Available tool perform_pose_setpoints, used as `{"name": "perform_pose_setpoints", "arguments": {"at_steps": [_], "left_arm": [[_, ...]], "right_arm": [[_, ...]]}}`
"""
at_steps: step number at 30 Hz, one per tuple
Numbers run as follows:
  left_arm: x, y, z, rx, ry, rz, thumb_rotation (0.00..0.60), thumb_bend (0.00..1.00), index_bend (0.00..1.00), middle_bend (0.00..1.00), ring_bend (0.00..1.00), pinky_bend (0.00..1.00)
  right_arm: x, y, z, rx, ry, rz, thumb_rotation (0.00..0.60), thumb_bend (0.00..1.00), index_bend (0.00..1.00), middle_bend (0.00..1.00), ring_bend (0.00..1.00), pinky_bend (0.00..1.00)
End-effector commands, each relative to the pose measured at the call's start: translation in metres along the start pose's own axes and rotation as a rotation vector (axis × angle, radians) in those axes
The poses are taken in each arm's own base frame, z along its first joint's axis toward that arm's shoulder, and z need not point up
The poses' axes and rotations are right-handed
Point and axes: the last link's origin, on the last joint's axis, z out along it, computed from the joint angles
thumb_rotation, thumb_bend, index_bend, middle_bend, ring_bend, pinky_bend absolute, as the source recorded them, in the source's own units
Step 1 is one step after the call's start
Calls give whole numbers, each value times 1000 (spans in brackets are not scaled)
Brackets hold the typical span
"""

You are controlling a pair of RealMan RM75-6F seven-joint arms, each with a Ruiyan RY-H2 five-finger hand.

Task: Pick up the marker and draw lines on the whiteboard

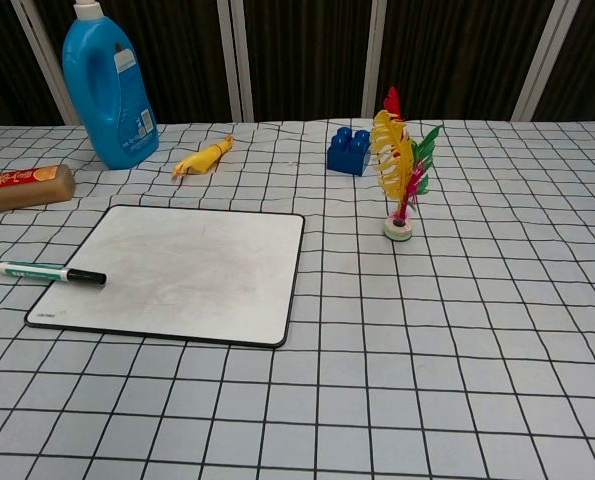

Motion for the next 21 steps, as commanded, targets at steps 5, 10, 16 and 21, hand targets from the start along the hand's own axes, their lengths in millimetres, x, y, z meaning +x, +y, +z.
{"name": "perform_pose_setpoints", "arguments": {"at_steps": [5,10,16,21], "left_arm": [[-22,12,49,-8,-80,105,600,305,431,5,0,0],[-39,17,64,-3,-122,130,600,317,440,8,0,0],[-53,22,76,1,-149,150,600,339,440,11,0,0],[-61,28,84,-4,-156,149,600,368,438,14,0,0]], "right_arm": [[1,1,1,-6,1,7,600,354,0,0,0,0],[1,1,2,-7,0,12,600,354,0,0,0,0],[1,1,4,-10,-3,15,600,354,0,0,0,0],[2,1,5,-14,-5,19,600,354,0,0,0,0]]}}
